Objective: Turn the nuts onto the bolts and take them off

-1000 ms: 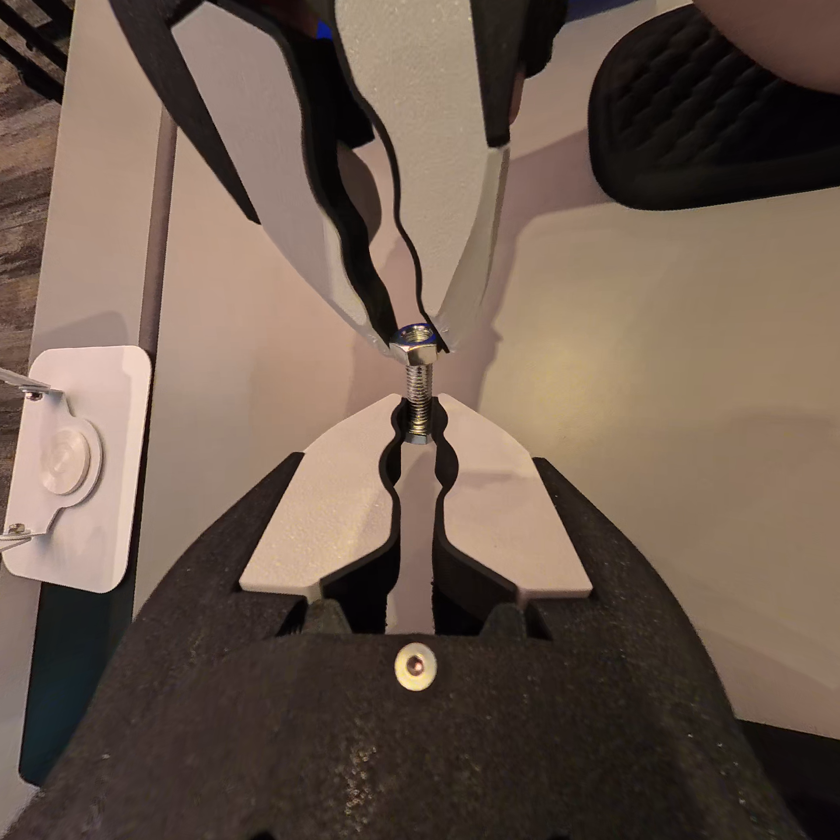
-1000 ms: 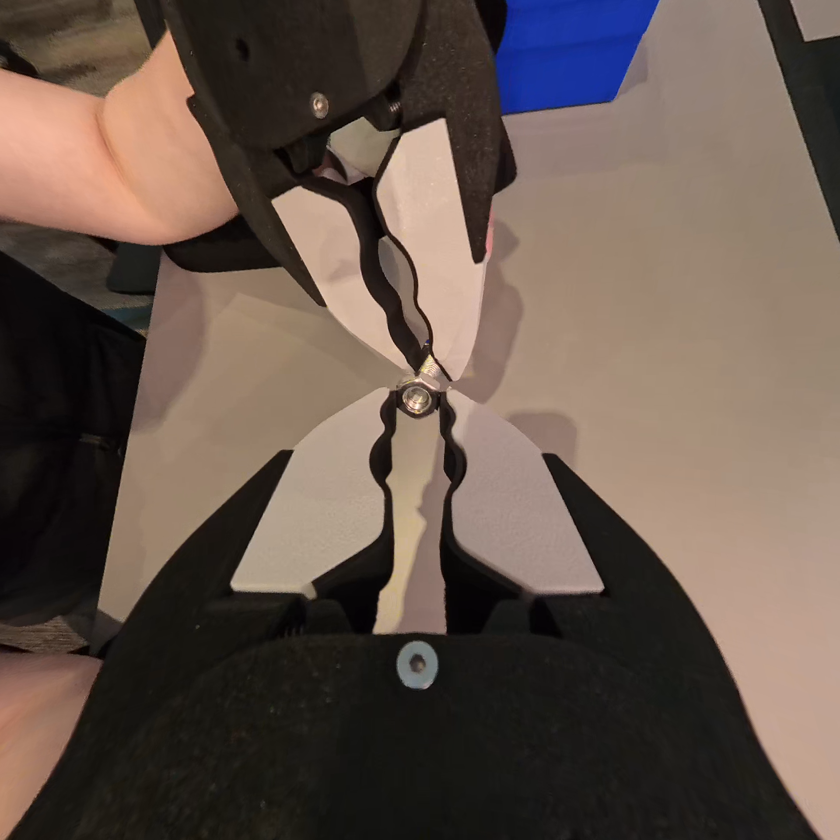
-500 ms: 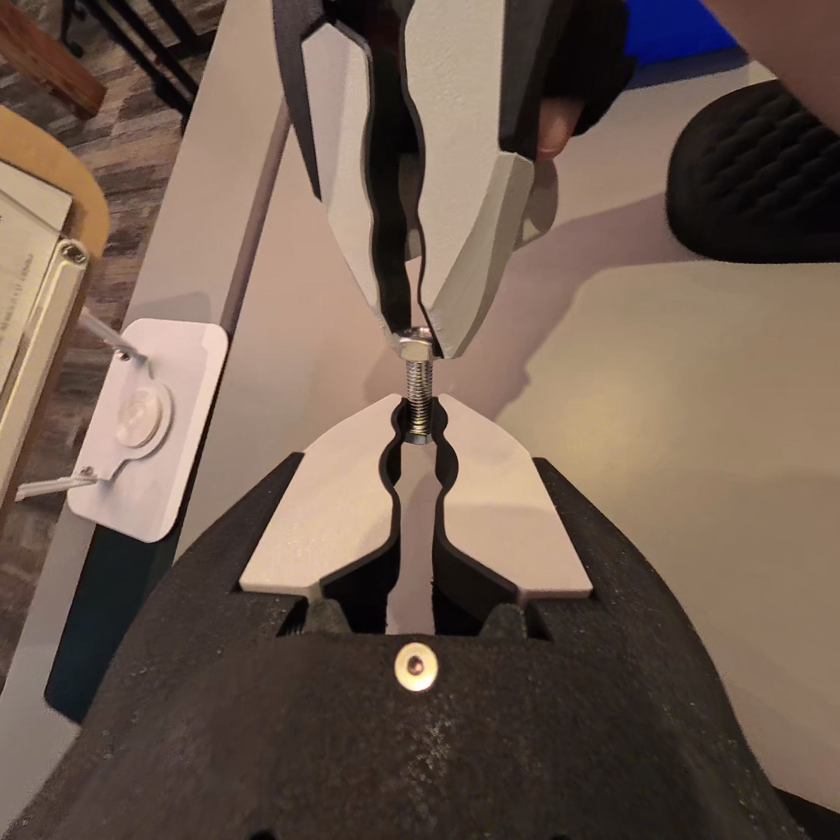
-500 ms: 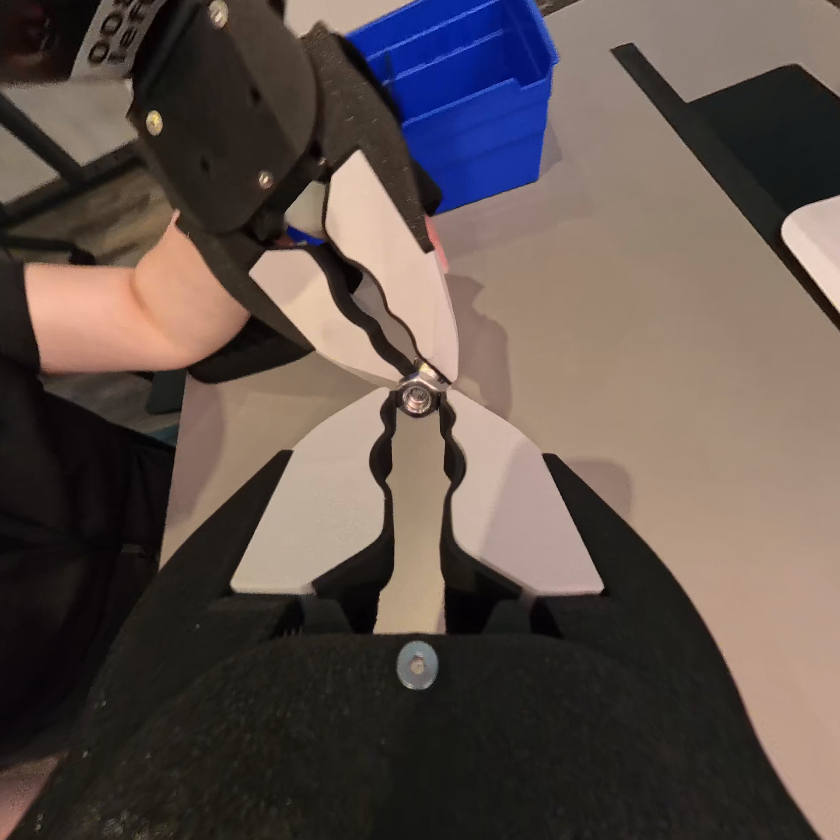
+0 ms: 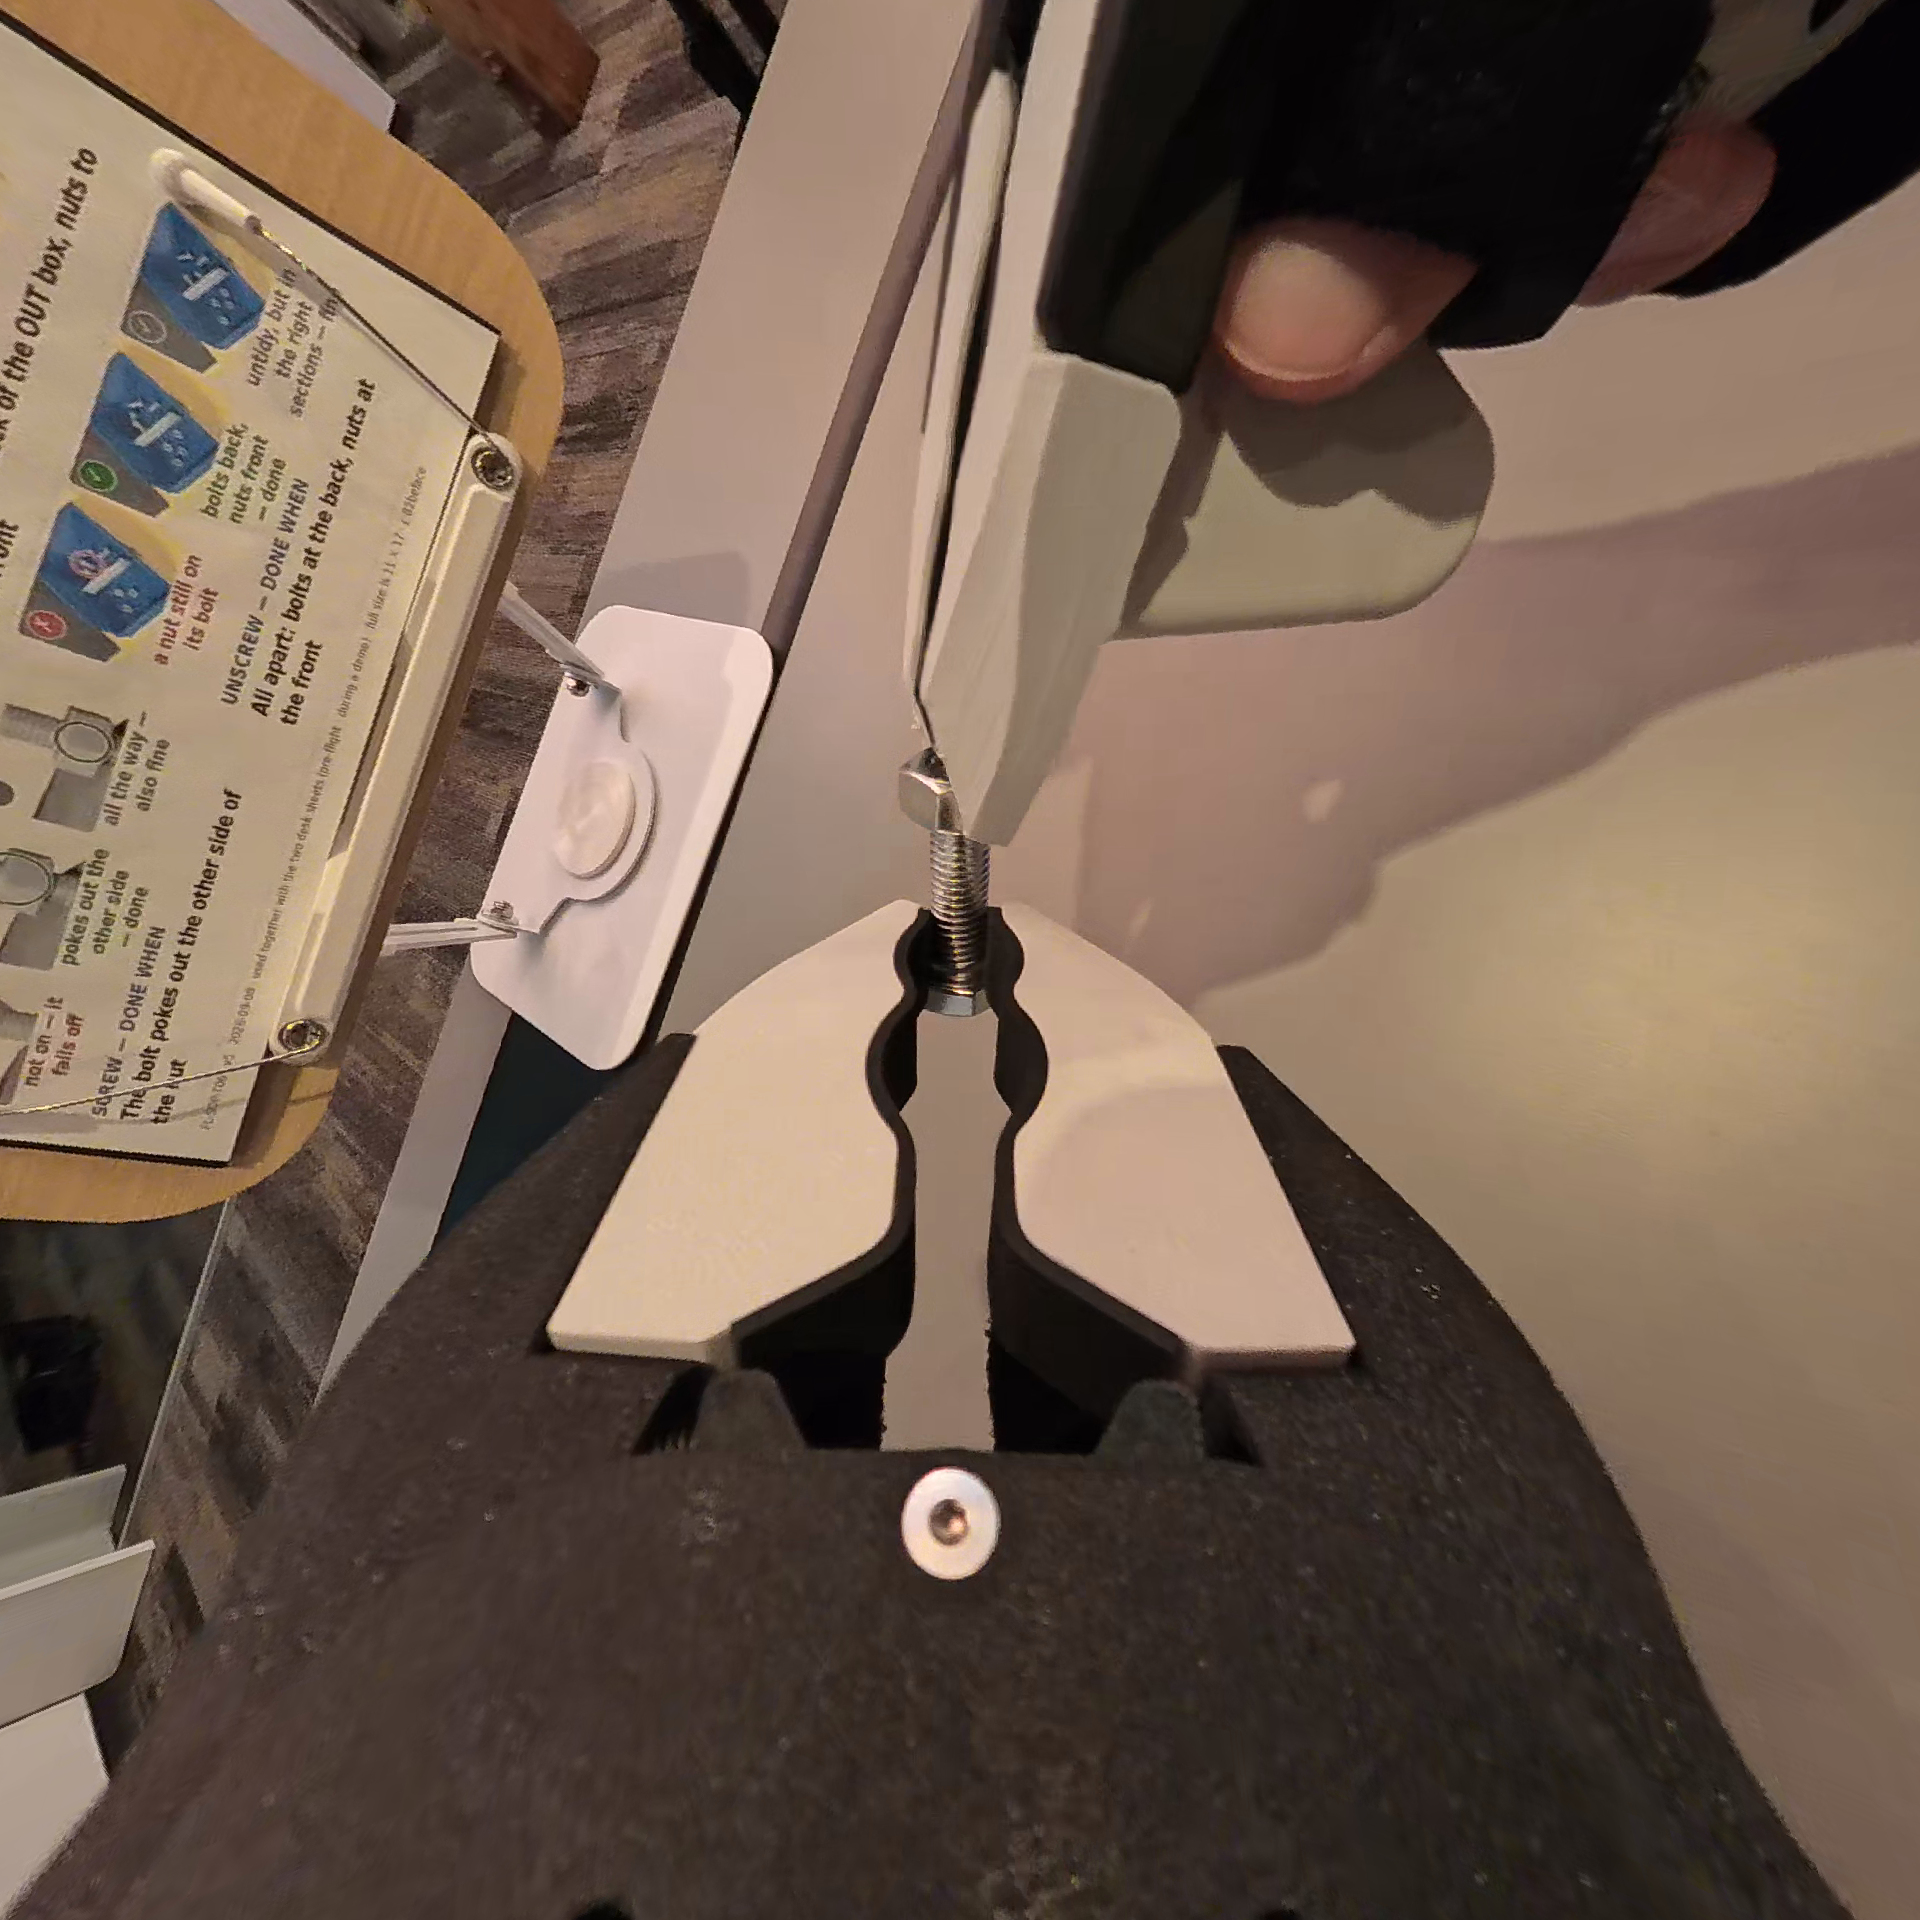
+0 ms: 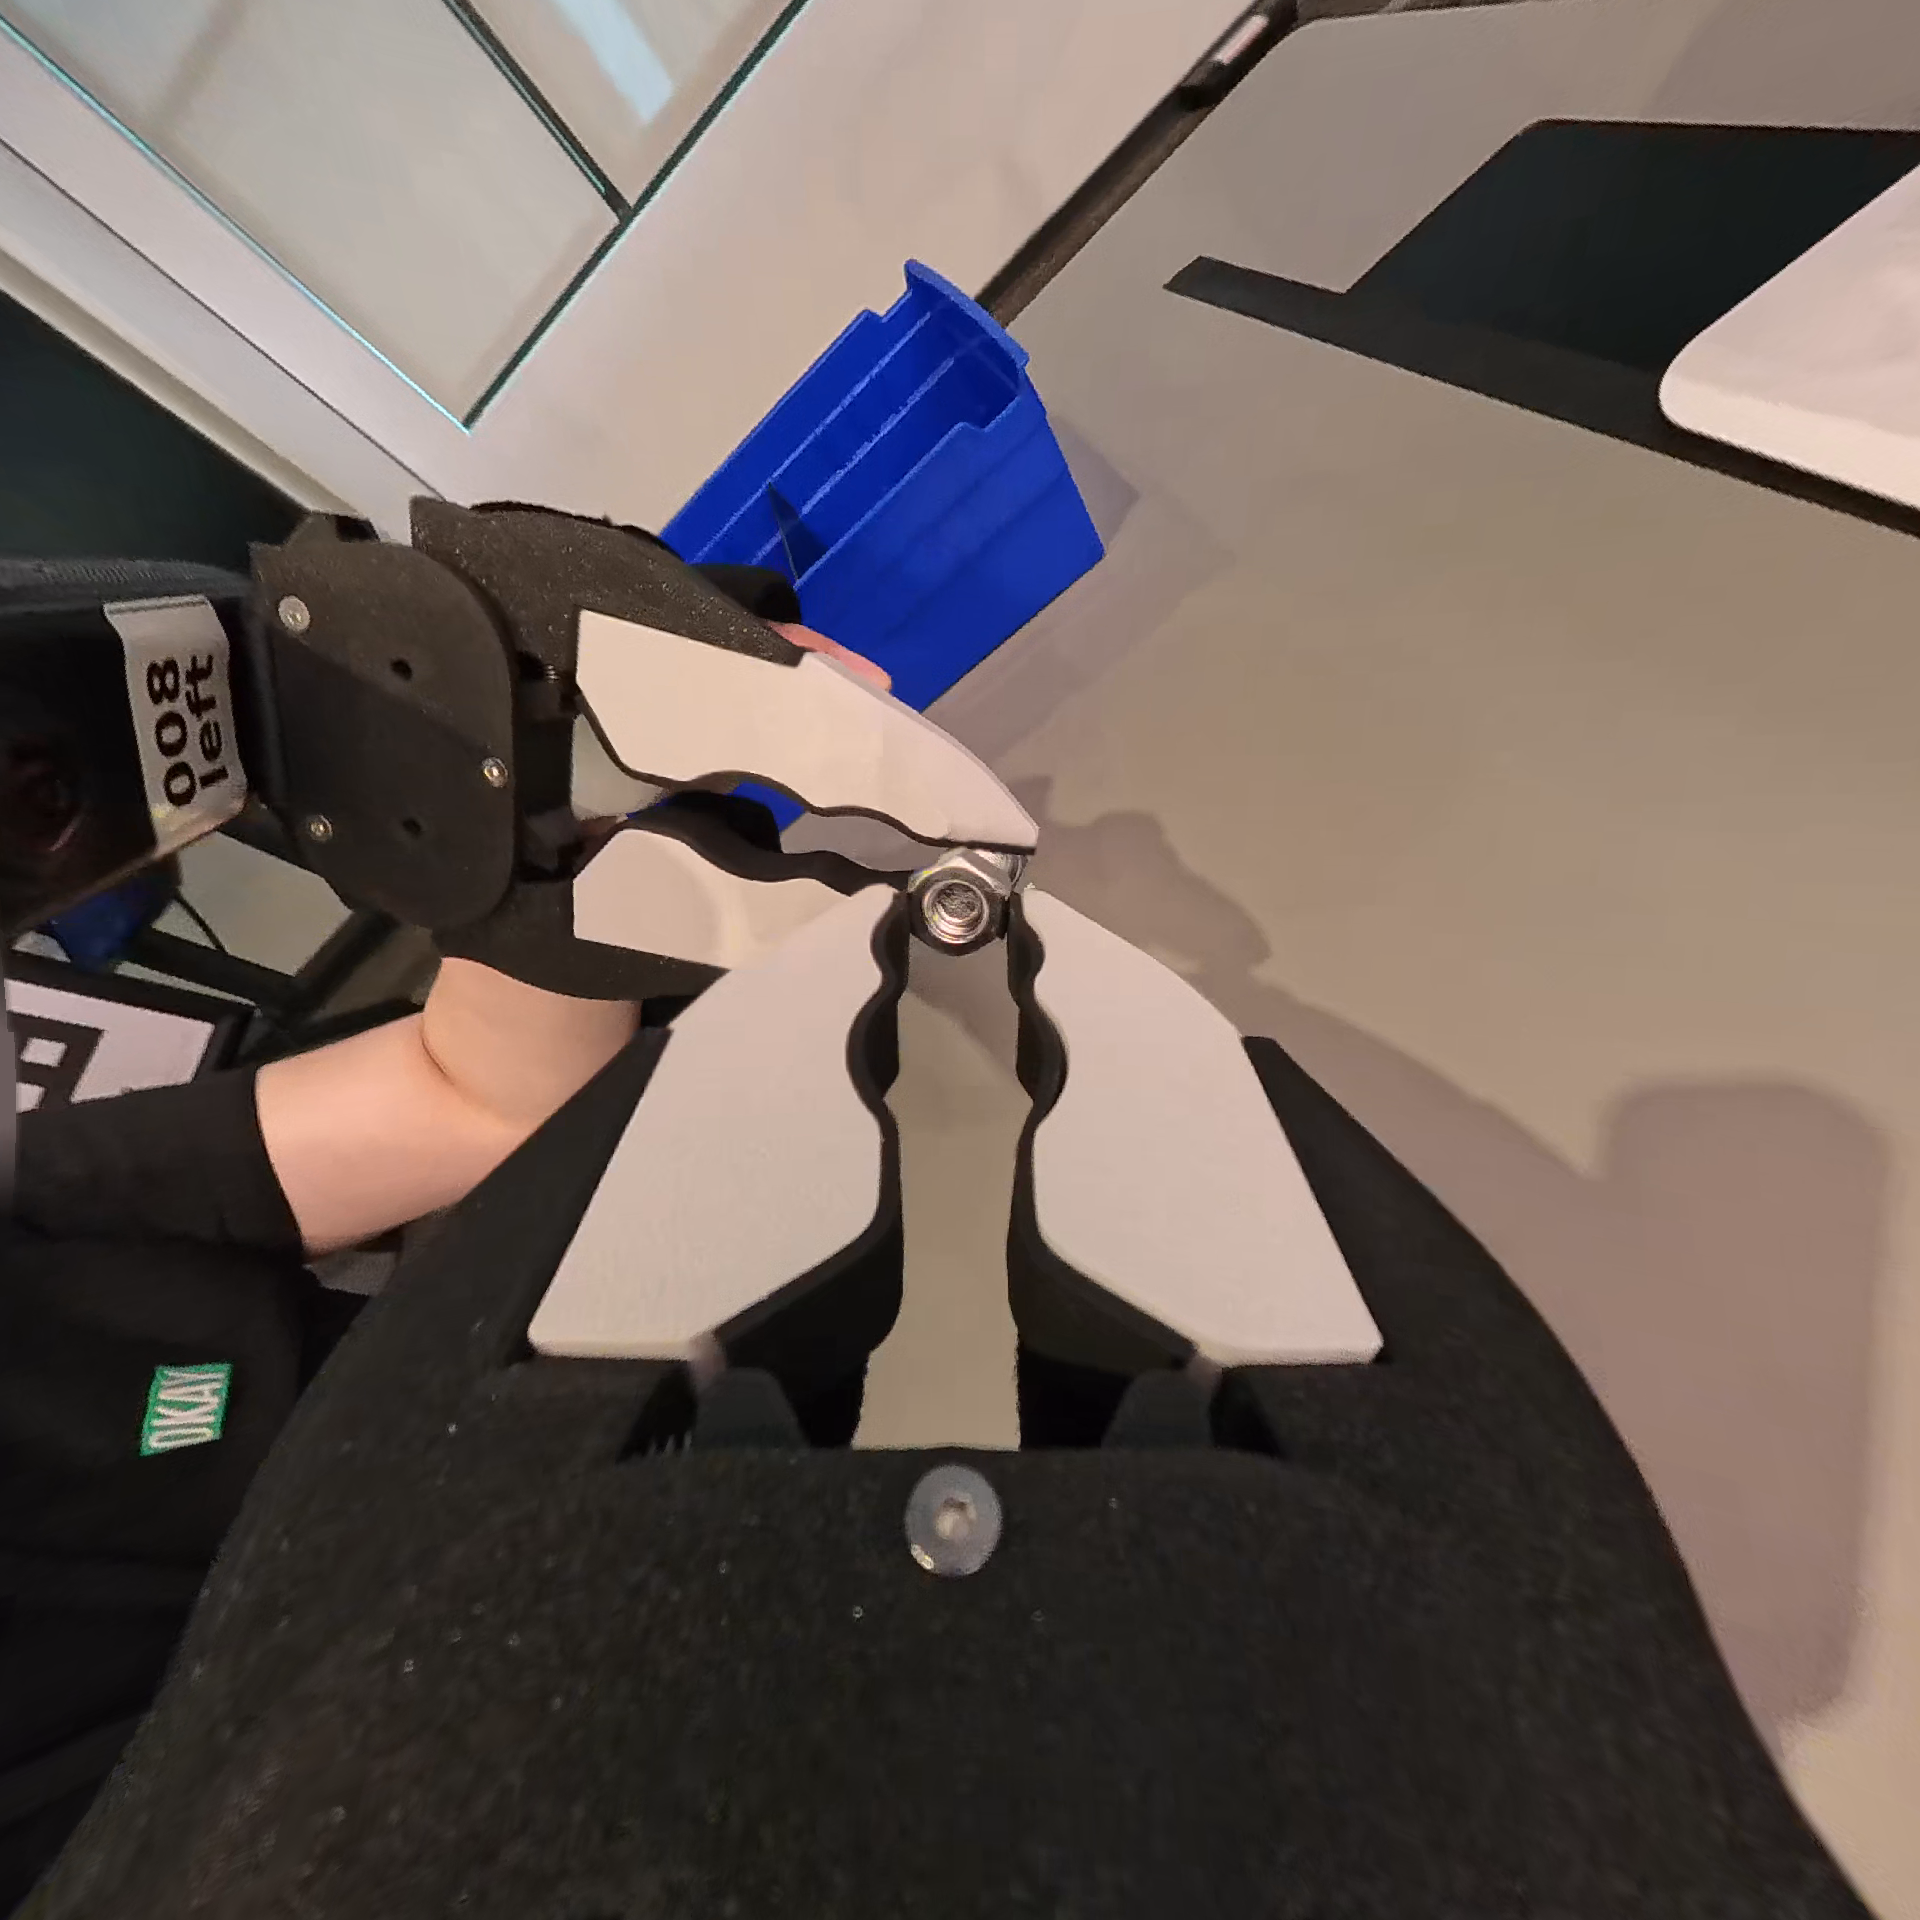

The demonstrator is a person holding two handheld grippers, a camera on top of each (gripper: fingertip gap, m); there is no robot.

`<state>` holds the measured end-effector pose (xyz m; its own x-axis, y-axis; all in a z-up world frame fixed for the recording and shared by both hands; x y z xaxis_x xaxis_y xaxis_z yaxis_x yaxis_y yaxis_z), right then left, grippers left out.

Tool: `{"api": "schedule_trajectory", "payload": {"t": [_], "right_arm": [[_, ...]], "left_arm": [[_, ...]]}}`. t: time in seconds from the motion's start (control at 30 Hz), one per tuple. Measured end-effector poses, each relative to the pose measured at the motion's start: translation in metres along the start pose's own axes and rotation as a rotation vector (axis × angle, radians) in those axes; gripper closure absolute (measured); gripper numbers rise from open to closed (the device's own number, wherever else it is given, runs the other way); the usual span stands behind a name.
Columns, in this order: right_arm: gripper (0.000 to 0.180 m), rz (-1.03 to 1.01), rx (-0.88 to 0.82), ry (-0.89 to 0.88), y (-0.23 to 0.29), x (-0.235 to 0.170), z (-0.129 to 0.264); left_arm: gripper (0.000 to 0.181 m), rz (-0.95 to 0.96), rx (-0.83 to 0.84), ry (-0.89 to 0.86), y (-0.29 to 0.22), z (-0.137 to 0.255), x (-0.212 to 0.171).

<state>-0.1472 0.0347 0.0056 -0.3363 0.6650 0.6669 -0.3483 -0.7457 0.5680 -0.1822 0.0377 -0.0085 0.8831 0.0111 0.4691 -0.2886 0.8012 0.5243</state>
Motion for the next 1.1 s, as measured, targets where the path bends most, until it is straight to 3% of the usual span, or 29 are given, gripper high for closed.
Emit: {"api": "schedule_trajectory", "payload": {"t": [0.27,0.53,0.87,1.1], "right_arm": [[0.162,-0.05,0.014,-0.023,-0.004,0.001,-0.001],[0.162,-0.033,-0.077,0.044,-0.004,-0.001,0.018],[0.162,-0.107,-0.268,0.37,0.003,0.007,0.04],[0.162,-0.187,-0.36,0.402,0.014,0.023,0.046]], "left_arm": [[0.172,-0.009,0.029,0.007,0.001,-0.003,0.0],[0.171,0.076,-0.042,-0.128,-0.004,-0.006,0.019],[0.172,0.306,-0.205,-0.311,-0.007,-0.003,0.042],[0.172,0.404,-0.163,-0.38,0.003,0.008,0.05]]}}
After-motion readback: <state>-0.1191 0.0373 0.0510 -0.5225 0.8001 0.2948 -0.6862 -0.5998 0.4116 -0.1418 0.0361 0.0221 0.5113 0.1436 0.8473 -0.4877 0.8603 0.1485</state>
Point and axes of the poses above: each gripper's, where its closed fingertips meet, z back along the fingers, x out of its top, y = z × x across the jaws, the point moved 2 cm from there along z, back along the fingers, and after that the axes turned 10 degrees about y, right-handed, at the moved point
